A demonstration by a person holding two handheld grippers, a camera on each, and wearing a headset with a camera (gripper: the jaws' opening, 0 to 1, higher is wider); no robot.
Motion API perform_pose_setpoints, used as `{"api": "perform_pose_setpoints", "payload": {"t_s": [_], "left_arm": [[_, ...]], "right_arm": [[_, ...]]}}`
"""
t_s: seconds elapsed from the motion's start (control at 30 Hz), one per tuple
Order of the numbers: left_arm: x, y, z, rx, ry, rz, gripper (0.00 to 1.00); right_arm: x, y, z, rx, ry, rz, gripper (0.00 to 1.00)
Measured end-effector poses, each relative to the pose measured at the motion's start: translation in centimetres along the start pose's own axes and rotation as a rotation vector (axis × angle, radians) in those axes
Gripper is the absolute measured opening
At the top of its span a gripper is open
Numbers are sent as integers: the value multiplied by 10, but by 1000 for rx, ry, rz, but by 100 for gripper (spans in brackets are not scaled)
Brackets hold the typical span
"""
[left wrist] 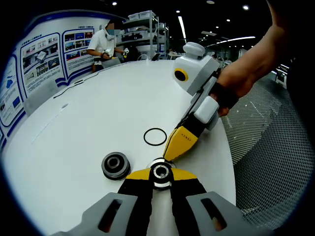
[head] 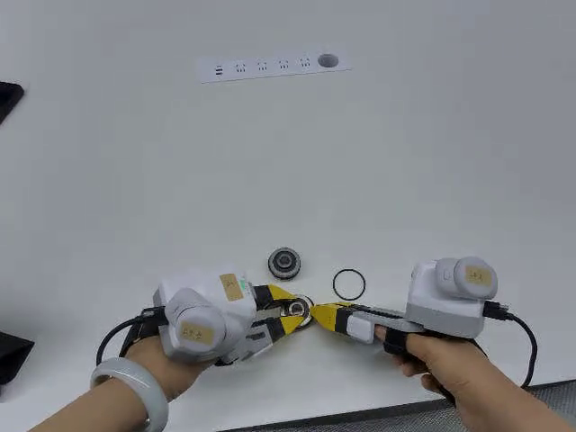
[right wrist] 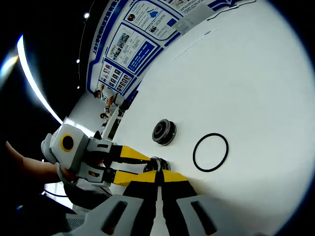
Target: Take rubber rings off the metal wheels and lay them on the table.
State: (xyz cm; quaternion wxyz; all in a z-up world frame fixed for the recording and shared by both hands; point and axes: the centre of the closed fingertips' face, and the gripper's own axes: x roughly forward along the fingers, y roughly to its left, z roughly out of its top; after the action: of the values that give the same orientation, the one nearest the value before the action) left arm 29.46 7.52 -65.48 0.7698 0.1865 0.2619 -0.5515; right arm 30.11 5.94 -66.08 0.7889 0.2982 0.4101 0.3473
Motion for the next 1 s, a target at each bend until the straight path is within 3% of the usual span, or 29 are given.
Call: {"api": "perform_pose_setpoints", "payload": {"t_s": [1.0], "left_arm": [[0,1,0,-3,-4,0,14]], "right_arm": [[0,8,1,-33,0,6,2]]}}
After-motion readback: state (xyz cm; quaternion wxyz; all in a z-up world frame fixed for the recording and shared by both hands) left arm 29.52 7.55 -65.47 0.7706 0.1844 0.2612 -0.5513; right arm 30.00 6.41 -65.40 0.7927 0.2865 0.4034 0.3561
